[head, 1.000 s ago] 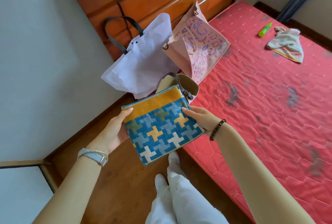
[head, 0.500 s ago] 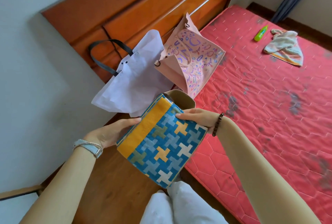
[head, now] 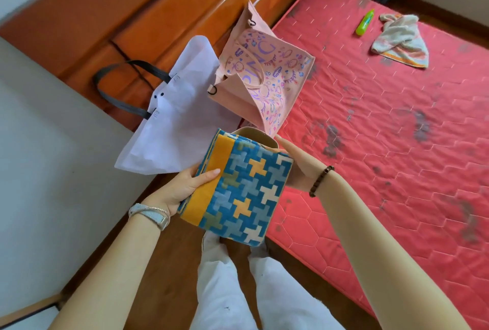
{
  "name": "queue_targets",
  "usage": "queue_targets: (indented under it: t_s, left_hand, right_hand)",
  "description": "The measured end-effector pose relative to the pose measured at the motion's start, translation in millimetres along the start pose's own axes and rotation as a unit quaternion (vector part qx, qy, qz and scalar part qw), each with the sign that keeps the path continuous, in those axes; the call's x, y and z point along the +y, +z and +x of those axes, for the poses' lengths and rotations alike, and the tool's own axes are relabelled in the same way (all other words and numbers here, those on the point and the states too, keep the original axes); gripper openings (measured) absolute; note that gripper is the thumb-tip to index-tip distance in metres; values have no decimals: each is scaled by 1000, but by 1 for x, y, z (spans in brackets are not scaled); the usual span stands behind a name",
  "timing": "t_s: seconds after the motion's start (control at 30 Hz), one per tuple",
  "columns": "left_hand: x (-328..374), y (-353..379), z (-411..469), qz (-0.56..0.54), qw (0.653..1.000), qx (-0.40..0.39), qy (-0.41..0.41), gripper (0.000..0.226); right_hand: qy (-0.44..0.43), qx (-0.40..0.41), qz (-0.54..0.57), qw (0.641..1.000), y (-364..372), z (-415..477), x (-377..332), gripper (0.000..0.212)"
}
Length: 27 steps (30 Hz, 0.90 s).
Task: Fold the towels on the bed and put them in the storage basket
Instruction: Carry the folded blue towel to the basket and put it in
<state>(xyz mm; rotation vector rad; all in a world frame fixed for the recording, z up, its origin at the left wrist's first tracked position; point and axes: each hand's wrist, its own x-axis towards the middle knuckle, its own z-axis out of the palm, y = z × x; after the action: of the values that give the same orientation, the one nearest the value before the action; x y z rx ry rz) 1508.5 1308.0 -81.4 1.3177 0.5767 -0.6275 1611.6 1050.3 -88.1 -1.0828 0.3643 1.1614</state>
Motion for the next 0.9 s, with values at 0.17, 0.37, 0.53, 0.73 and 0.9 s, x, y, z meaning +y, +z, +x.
queue_targets:
  t_s: [0.17,0.37,0.53,0.73,0.9]
  left_hand:
    - [-9,-14,16,-31,999,-6,-18,69]
    - [-23,-47,31,-1,996,-41,-79,43]
    - [-27,-77,41,20,992,-71,-102,34]
    - [-30,-106,57,63,987,-64,-135,38]
    - [-34,-113,63,72,984,-64,-150,33]
  right_hand:
    - [-36,24,77,996,1,21,33,93]
    - [-36,132,121,983,21,47,78,76]
    - [-37,229,158,960,41,68,107,46]
    - [11,321,216,922,64,94,123,53]
    - [0,343,270,900,71,101,132,35]
